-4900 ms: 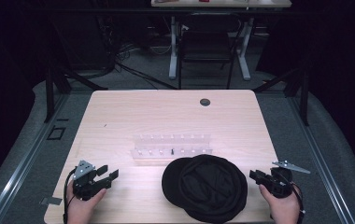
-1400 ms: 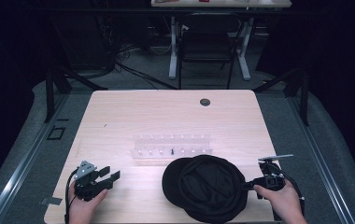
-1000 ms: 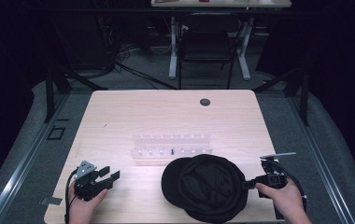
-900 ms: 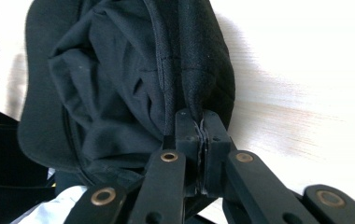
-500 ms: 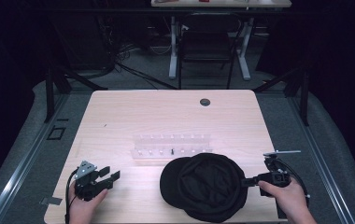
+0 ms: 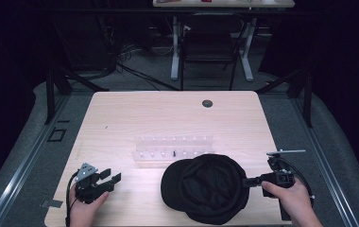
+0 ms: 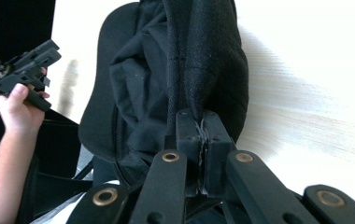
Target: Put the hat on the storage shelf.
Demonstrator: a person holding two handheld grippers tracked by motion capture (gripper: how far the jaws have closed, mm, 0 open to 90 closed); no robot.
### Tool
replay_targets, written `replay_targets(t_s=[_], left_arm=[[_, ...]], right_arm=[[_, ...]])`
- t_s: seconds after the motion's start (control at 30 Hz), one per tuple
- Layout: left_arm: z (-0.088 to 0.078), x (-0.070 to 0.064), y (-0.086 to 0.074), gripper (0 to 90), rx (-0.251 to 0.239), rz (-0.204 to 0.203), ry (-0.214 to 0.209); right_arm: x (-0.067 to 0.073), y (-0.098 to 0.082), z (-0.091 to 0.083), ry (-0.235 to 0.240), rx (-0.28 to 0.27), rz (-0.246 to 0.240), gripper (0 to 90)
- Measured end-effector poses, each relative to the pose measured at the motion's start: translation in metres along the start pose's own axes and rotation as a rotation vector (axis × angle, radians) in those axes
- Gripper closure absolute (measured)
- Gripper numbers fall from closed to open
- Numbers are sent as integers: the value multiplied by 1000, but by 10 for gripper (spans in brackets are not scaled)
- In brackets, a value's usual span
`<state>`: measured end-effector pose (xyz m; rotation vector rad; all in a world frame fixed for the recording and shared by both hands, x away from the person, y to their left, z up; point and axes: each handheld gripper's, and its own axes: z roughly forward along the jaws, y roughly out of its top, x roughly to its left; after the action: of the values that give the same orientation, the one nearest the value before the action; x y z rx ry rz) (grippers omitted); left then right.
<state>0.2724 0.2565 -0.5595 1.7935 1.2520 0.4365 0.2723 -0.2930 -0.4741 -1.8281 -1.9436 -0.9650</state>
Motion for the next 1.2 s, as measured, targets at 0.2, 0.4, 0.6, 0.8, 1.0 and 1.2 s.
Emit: replay_targets(t_s=[0.2,0.4,0.6,0.8,1.0,1.2], left_arm=[[0,0,0,485,-1,0,1],[0,0,0,485,-2,-1,2],[0,0,0,485,0,0,1],[0,0,0,485,-1,-1,2],[0,0,0,485,5,1,-1],[0,0,0,485,4,-1,-1]], right_arm=[[6,2,-4,34,-11,1,885],[10,5,-8,73,-21,-6,886],[16,7,-10,109,-27,-1,886],[21,11,-14,153,-36,-10,886],[31,13,-18,211,-61,-23,886],[39,15,-20,247,-64,-32,886]])
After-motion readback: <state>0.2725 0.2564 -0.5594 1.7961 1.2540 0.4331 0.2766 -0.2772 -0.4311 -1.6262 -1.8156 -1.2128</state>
